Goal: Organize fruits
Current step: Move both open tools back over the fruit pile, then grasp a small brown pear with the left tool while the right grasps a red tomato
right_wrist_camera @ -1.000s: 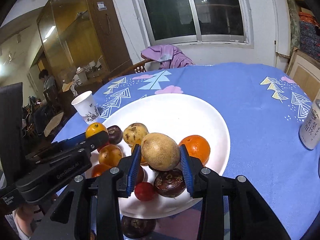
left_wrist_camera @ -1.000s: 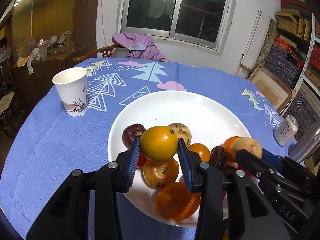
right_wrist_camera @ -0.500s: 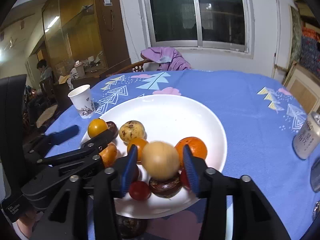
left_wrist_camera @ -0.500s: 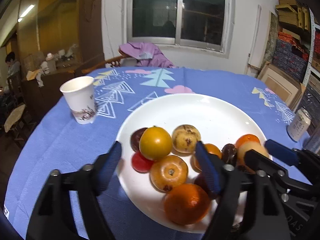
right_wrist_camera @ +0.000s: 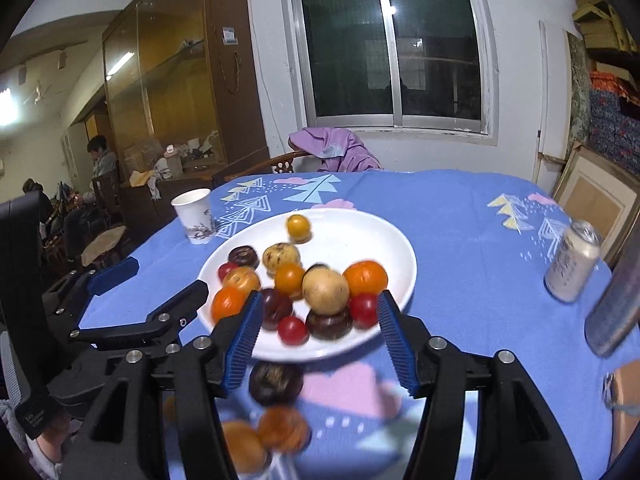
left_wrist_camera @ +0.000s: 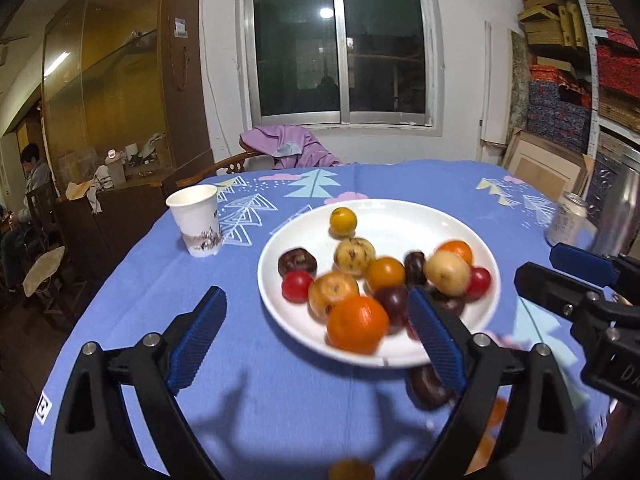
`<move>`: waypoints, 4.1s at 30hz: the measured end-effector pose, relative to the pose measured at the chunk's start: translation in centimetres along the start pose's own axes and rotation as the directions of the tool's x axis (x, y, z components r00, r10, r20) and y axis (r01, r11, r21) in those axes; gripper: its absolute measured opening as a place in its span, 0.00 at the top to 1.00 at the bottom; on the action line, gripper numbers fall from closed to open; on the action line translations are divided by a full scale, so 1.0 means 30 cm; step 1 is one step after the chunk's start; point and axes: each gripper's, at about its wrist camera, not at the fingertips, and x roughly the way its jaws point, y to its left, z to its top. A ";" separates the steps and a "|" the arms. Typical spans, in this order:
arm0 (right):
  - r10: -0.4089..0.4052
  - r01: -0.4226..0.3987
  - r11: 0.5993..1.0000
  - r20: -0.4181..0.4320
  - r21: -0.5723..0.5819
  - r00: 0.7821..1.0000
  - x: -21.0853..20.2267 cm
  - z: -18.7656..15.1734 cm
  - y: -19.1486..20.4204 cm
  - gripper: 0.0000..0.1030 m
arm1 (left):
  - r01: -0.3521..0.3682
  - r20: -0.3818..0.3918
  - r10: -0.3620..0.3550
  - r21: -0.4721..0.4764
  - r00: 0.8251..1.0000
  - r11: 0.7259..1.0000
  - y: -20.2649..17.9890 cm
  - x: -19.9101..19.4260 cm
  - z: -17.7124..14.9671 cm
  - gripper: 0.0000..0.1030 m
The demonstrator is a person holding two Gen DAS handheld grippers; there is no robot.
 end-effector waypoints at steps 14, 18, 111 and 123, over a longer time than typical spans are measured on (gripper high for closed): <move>0.113 -0.107 0.993 -0.140 0.051 0.984 -0.088 -0.193 0.010 0.37 | 0.046 -0.018 -0.045 0.025 0.999 0.999 -0.007 -0.185 -0.188 0.09; 0.118 -0.111 0.992 -0.155 0.053 0.981 -0.083 -0.203 0.018 0.37 | 0.047 -0.024 -0.046 0.039 0.999 0.998 -0.011 -0.179 -0.188 0.09; 0.182 -0.245 0.954 -0.316 -0.173 0.931 -0.096 -0.320 0.229 0.41 | 0.065 -0.098 -0.060 0.047 0.993 0.997 0.097 -0.155 -0.203 0.72; 0.186 -0.262 0.948 -0.354 -0.182 0.917 -0.079 -0.335 0.248 0.67 | 0.024 -0.046 -0.020 0.078 0.999 0.997 0.087 -0.190 -0.198 0.72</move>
